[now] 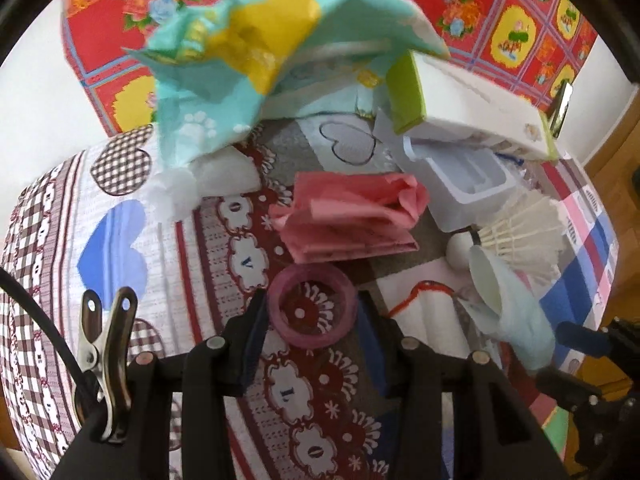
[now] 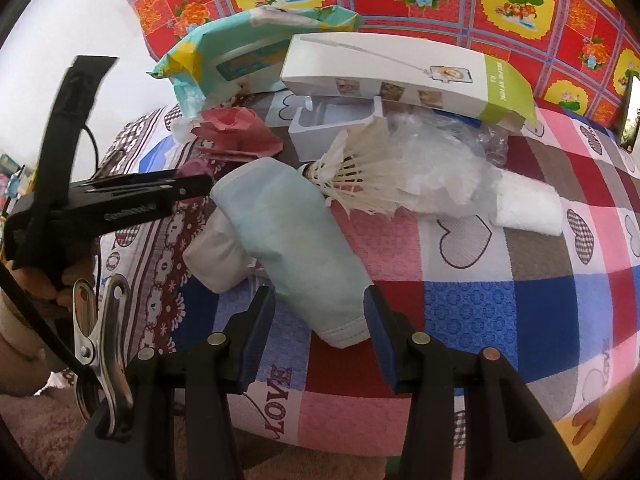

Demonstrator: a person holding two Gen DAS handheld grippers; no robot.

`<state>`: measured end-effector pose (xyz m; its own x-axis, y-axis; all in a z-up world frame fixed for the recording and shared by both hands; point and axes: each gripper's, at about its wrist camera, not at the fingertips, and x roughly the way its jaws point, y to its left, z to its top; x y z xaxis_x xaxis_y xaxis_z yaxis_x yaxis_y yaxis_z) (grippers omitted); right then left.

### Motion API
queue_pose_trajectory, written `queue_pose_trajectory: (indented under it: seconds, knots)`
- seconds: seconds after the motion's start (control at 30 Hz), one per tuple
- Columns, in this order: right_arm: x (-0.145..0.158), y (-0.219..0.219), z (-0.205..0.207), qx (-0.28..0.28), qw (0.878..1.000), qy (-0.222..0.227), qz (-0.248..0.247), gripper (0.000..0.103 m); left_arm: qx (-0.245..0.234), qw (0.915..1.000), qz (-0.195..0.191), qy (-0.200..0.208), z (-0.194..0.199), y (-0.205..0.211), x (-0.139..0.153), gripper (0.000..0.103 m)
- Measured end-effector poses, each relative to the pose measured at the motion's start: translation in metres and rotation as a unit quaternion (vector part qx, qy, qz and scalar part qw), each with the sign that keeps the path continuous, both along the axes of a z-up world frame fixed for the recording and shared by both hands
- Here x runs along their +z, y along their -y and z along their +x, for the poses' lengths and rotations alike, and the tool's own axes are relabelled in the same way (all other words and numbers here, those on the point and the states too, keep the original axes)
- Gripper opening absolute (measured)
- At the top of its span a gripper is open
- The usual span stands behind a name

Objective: Collect trash

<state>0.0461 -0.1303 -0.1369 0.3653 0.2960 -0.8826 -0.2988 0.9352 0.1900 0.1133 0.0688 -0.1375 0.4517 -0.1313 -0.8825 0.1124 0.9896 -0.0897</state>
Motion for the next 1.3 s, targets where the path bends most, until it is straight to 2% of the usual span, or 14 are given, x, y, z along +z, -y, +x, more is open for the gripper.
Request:
queue_pose_trajectory:
  seconds: [0.33, 0.43, 0.5, 0.57, 0.7, 1.03, 1.3]
  knots:
    - [-0.01, -0.002, 0.008, -0.016, 1.0, -0.016, -0.002, 0.047, 0.033, 0.9991, -0.026, 0.011, -0.015, -0.037, 0.018, 0.045]
    - [-0.011, -0.001, 0.008, -0.023, 1.0, -0.011, -0.004, 0.038, 0.037, 0.9987, -0.03, 0.016, -0.02, -0.045, 0.023, 0.045]
    - [-0.01, 0.0, 0.008, -0.028, 1.0, -0.007, -0.003, 0.029, 0.038, 0.9987, -0.027, 0.02, -0.023, -0.049, 0.025, 0.045]
    - [-0.009, 0.0, 0.007, -0.035, 0.999, -0.004, 0.005, 0.015, 0.038, 0.9987, -0.027, 0.022, -0.028, -0.054, 0.027, 0.045]
    - [-0.001, -0.003, 0.003, -0.042, 0.999, 0.01, 0.012, 0.004, 0.037, 0.9985, -0.032, 0.024, -0.036, -0.063, 0.027, 0.045]
    - [0.034, -0.012, -0.019, -0.043, 0.997, 0.06, 0.032, 0.003, 0.033, 0.998, -0.041, 0.035, -0.046, -0.078, 0.035, 0.045]
    - [0.049, -0.012, -0.028, -0.019, 0.995, 0.083, 0.058, 0.003, 0.055, 0.9966, -0.044, 0.043, -0.056, -0.084, 0.043, 0.045]
